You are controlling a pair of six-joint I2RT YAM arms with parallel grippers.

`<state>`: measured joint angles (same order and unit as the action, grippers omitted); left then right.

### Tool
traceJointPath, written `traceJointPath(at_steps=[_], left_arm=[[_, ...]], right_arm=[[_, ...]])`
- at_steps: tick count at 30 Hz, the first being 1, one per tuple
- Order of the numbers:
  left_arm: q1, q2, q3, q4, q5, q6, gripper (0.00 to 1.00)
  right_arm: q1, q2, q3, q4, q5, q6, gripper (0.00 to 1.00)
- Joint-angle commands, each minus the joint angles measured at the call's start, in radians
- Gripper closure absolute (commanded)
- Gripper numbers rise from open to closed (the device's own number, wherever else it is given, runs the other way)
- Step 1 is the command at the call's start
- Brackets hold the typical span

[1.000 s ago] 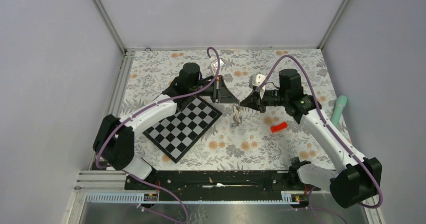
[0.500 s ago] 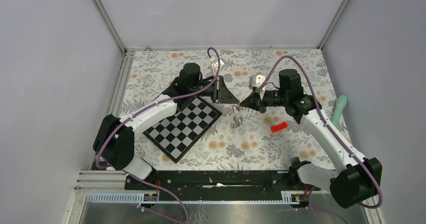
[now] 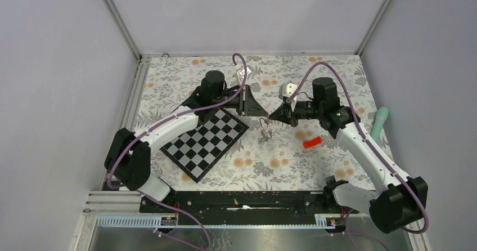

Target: Put the keys on the keyring

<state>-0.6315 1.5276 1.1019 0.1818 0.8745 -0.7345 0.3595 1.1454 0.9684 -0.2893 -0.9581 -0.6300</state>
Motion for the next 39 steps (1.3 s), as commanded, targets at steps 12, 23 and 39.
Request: traceJointPath(at_steps=[12,23,39], left_arm=[[-0.020,0.008,-0.003,0.067,0.008,0.001,1.00],[-0.022,0.008,-0.004,0.068,0.008,0.001,1.00],[-0.026,0.005,-0.010,0.077,0.011,0.004,1.00]], right_arm=[[0.002,-0.017,0.048,0.048,0.009,0.025,1.00],[0.002,-0.018,0.049,0.047,0.022,0.027,1.00],[0.003,-0.019,0.051,0.058,0.044,0.038,1.00]])
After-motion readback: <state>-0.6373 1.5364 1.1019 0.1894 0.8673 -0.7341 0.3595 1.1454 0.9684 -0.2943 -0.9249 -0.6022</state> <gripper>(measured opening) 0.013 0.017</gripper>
